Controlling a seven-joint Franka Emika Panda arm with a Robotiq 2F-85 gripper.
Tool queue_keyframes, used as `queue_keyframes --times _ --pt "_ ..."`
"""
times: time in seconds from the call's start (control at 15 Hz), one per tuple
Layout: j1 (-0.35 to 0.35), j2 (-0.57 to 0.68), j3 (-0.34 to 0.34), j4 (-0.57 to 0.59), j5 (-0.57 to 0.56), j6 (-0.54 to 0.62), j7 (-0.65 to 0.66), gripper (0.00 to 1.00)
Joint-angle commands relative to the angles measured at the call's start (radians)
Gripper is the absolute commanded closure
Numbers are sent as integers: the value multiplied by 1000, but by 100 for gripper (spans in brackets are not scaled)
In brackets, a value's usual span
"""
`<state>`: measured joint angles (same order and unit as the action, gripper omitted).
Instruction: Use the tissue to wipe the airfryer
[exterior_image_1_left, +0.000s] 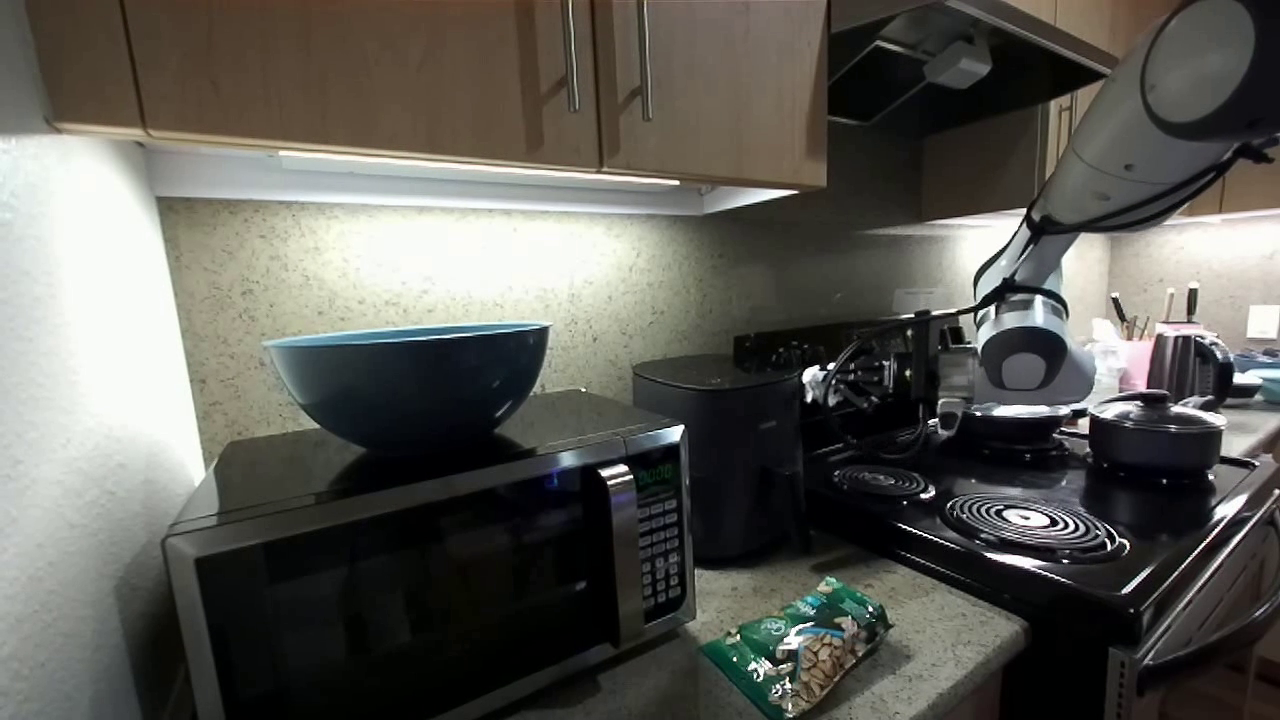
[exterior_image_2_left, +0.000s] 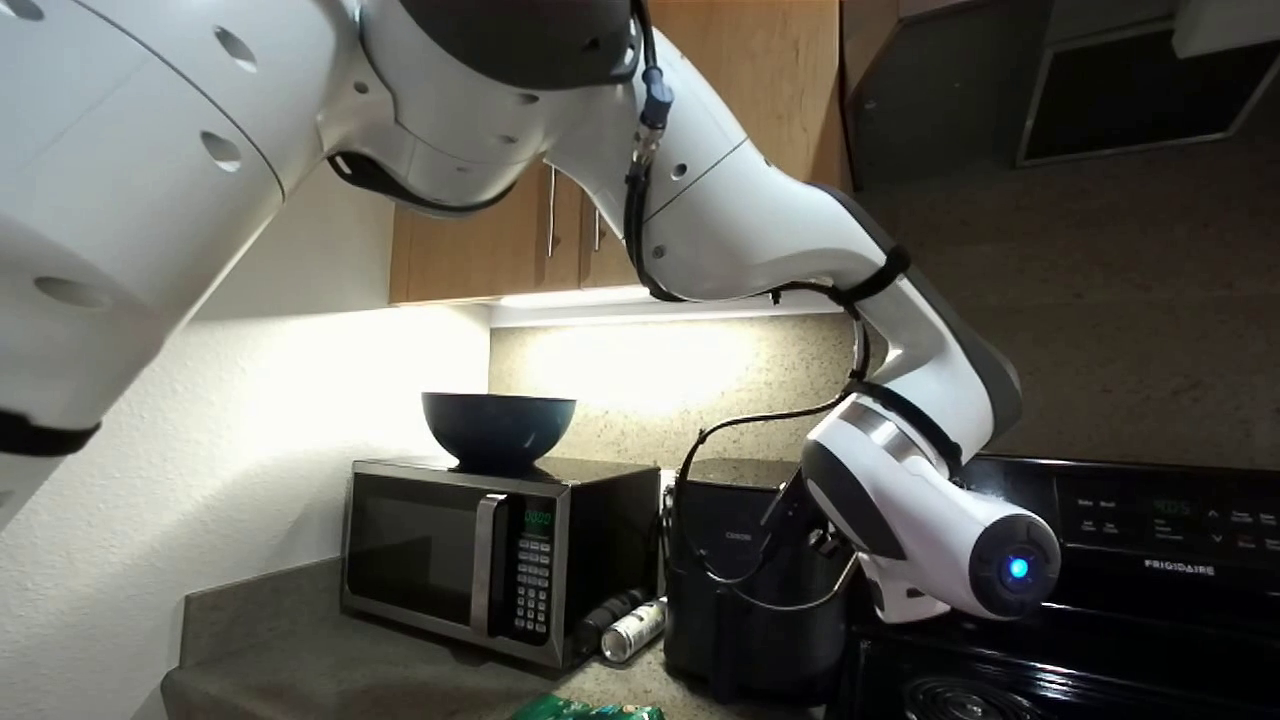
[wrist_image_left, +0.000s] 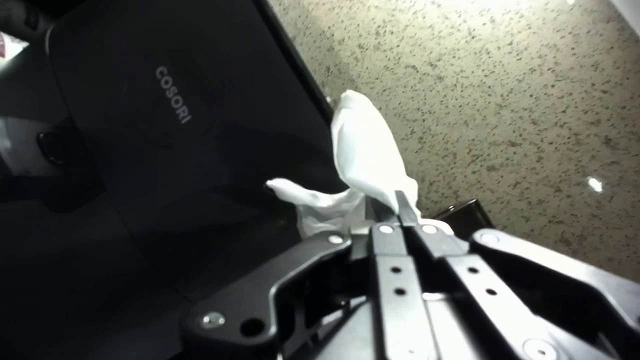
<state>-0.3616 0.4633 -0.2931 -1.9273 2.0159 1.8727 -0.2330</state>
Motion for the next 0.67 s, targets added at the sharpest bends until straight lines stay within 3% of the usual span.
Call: queue_keyframes --times 0.0,0.2,0.6 --pt "19 69 -20 32 -80 128 83 98" --pt "13 158 -8 87 -99 221 143 98" --pt "22 241 52 177 -44 195 93 97"
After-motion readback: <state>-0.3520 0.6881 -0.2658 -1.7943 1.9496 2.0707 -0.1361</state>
